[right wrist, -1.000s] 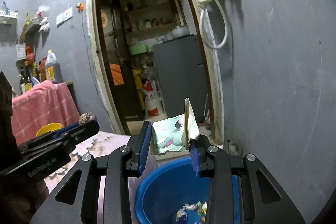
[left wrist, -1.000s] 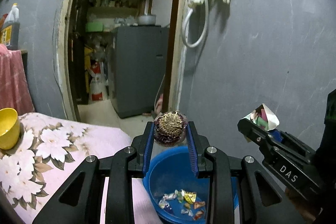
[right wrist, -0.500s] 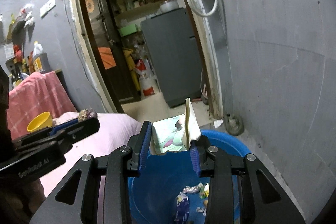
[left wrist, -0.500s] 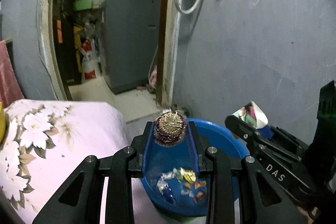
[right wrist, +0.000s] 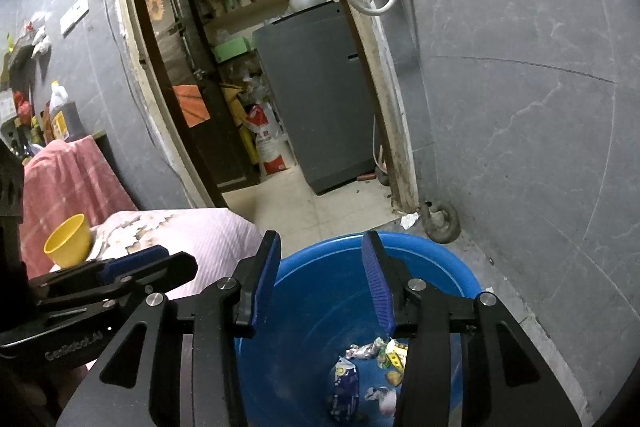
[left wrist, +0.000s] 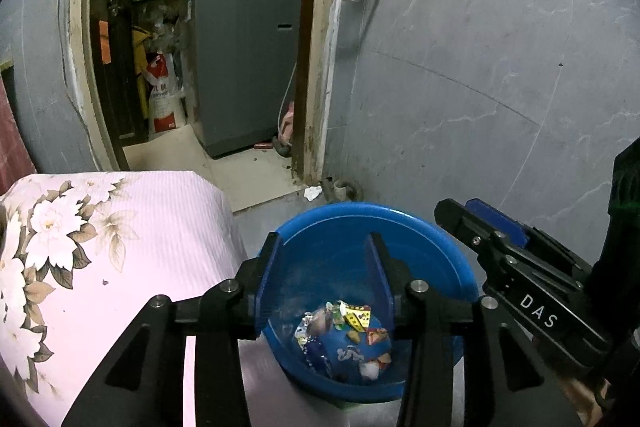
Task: Collect trash
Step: 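Open both tools above the blue bucket to drop the wrapper and shell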
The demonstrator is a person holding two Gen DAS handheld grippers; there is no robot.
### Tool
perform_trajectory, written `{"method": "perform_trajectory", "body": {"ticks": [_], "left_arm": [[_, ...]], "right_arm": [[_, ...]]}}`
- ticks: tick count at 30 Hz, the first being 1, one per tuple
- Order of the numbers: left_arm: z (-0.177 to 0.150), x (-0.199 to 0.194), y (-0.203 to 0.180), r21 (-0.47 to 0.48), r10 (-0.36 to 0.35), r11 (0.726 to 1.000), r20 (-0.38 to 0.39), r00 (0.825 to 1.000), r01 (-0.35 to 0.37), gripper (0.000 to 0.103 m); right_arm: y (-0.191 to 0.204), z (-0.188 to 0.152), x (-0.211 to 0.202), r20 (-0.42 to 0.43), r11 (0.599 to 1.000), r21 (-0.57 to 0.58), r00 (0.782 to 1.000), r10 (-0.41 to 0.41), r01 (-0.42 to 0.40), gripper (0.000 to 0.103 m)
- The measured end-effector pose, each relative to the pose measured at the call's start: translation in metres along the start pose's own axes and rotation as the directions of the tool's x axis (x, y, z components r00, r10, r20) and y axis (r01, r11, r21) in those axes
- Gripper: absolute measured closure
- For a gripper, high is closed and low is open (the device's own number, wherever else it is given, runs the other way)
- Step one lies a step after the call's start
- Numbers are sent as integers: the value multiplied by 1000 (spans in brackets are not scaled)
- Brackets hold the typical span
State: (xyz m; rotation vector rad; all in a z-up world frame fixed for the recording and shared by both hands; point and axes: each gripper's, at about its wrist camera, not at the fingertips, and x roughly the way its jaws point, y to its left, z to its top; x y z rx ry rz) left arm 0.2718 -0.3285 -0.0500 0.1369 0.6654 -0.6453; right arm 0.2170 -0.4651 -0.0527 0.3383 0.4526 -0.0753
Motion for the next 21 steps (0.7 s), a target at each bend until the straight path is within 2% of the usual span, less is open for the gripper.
{"method": "perform_trajectory", "body": {"ticks": [11, 21], "left_arm": [[6, -12, 2, -18, 13, 1000, 28, 1000, -12, 65], [10, -48, 4, -27, 34, 999, 75, 997, -32, 65]], "right_arm": [[2, 5, -9, 23, 1000, -4, 1000, -11, 11, 62], [17, 15, -32, 56, 1000, -27, 998, -11, 12, 62]]}}
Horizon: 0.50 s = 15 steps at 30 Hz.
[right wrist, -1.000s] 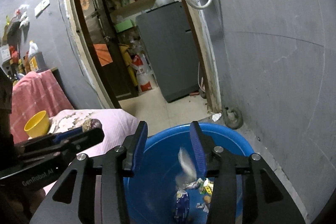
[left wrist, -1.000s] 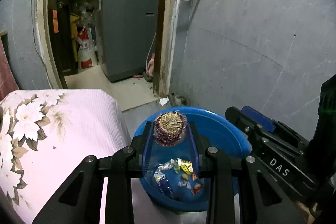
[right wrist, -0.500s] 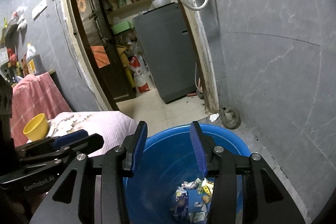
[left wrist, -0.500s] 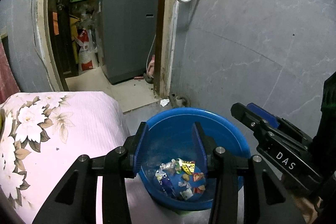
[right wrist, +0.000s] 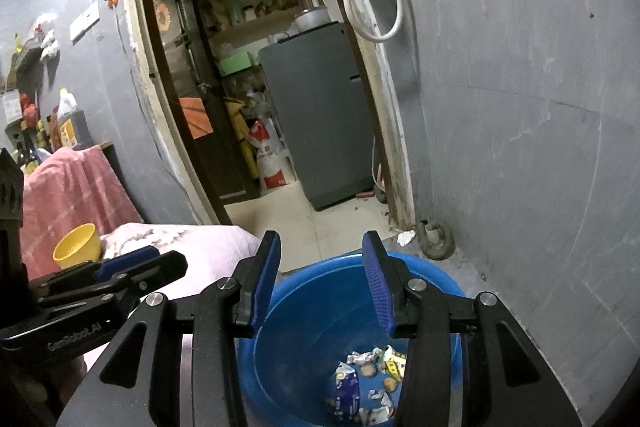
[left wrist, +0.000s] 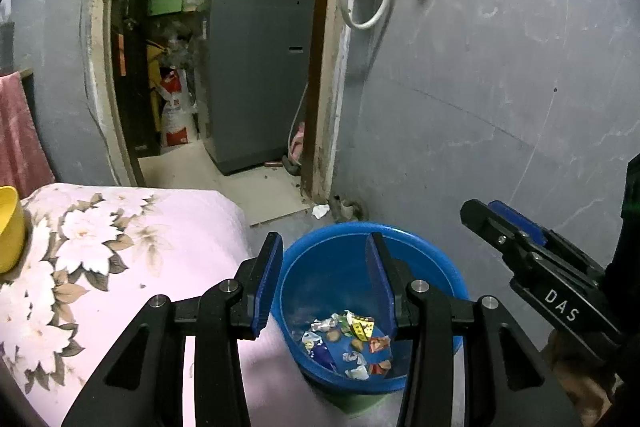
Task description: Collect trash
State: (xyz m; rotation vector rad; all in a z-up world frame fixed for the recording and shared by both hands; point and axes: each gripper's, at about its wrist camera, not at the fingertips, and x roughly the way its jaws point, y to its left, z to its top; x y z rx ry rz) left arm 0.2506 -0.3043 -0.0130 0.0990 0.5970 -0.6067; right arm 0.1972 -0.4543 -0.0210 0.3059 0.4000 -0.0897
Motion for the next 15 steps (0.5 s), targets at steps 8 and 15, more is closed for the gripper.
{"method": "perform_trajectory", "body": {"ticks": [8, 15], "left_arm": [[-2, -41, 14, -33, 44, 999, 54, 998, -42, 56], [-12, -83, 27, -63, 106, 993, 95, 990, -100, 41]], "right_arm": [[26, 7, -25, 28, 999, -32, 999, 21, -20, 58], [51, 4, -51, 48, 998, -50, 998, 43, -41, 49]]}}
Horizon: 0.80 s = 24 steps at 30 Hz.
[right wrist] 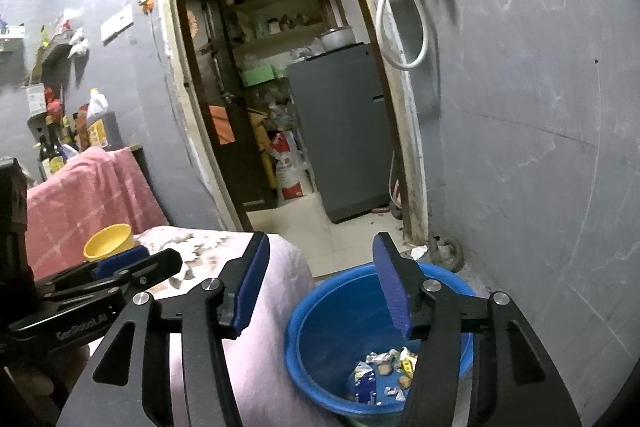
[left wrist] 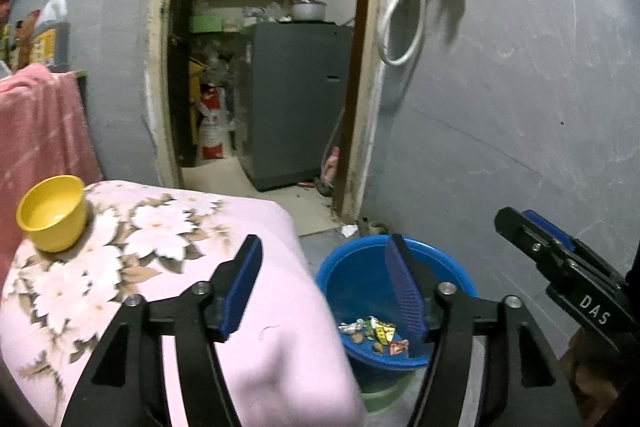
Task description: Collect trash
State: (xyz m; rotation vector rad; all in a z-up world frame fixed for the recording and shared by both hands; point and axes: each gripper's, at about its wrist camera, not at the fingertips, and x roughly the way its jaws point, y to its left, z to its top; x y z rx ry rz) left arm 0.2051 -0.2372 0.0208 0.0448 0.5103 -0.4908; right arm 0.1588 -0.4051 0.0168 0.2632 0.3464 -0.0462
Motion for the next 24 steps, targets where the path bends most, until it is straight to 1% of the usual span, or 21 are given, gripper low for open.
{"method": "perform_trajectory", "body": {"ticks": [2, 3, 5, 6, 8, 11, 12, 16, 20, 24], "left_arm": [[-5, -12, 6, -7, 19, 1000, 7, 1000, -19, 36], [-7, -18, 9, -12, 30, 999, 8, 1000, -30, 34], [-13, -29, 15, -25, 48, 999, 12, 999, -48, 27], [-16, -36, 19, -34, 58, 998, 17, 998, -57, 25], [-23, -49, 26, -51, 69, 996, 23, 997, -68, 18], [-35, -68, 34, -75, 95, 993, 34, 995, -92, 11], [-39, -75, 37, -80, 105, 992, 42, 994, -101, 11], [-50, -98, 45, -99, 137, 986, 62, 989, -131, 6], [-61, -121, 54, -120, 159, 982, 83, 984, -148, 5], [-76, -146, 60, -114, 197, 976, 110, 974, -184, 5]], "right_arm": [[7, -1, -6, 1, 1000, 0, 1000, 4, -4, 46], [10, -2, -10, 0, 1000, -2, 1000, 5, -5, 42], [17, -4, -15, 0, 1000, -3, 1000, 9, -9, 37], [21, -5, -19, 1, 1000, -3, 1000, 11, -11, 34], [29, -8, -26, 1, 1000, -5, 1000, 15, -15, 29], [40, -14, -36, -1, 1000, -10, 1000, 21, -21, 25], [44, -16, -40, -3, 1000, -12, 1000, 24, -24, 23], [59, -26, -54, -5, 999, -29, 1000, 28, -28, 19], [74, -36, -72, 14, 998, -50, 999, 33, -32, 14], [87, -47, -91, 52, 997, -69, 998, 38, -35, 2]]}}
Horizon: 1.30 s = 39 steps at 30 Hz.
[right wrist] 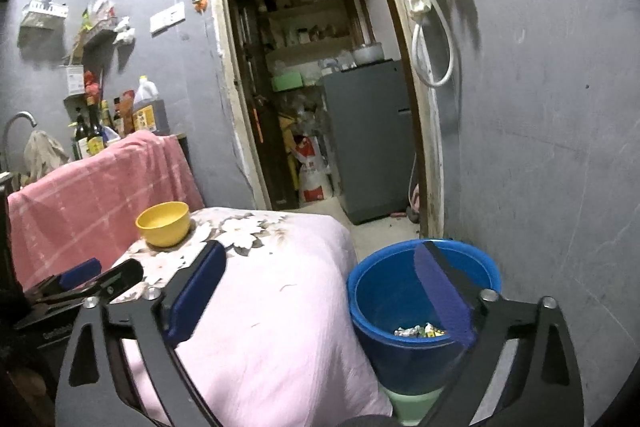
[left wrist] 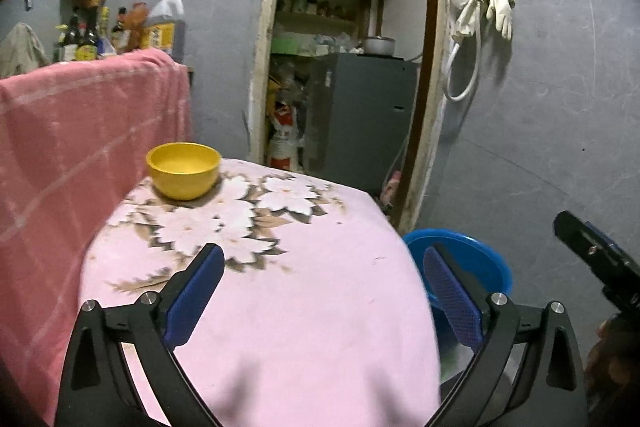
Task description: Collect trash
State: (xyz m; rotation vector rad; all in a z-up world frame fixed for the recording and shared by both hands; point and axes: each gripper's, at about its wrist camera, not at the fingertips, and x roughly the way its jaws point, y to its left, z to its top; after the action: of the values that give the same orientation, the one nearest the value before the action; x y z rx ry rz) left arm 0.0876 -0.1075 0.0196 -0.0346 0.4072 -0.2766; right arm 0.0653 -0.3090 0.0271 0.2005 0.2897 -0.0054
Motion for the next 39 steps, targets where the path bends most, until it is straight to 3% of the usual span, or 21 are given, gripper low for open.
{"method": "perform_trajectory", "body": {"ticks": [11, 20, 39], "left_arm": [[-25, -50, 28, -63, 65, 996, 57, 996, -62, 2], [-43, -81, 30, -37, 104, 994, 98, 990, -101, 2], [-81, -111, 41, -26, 180, 984, 115, 977, -178, 2]], "right_arm": [[23, -24, -33, 45, 1000, -15, 999, 18, -17, 0], [42, -40, -55, 78, 998, -55, 996, 43, -38, 0], [64, -73, -75, 69, 992, -113, 996, 63, -55, 0]]}}
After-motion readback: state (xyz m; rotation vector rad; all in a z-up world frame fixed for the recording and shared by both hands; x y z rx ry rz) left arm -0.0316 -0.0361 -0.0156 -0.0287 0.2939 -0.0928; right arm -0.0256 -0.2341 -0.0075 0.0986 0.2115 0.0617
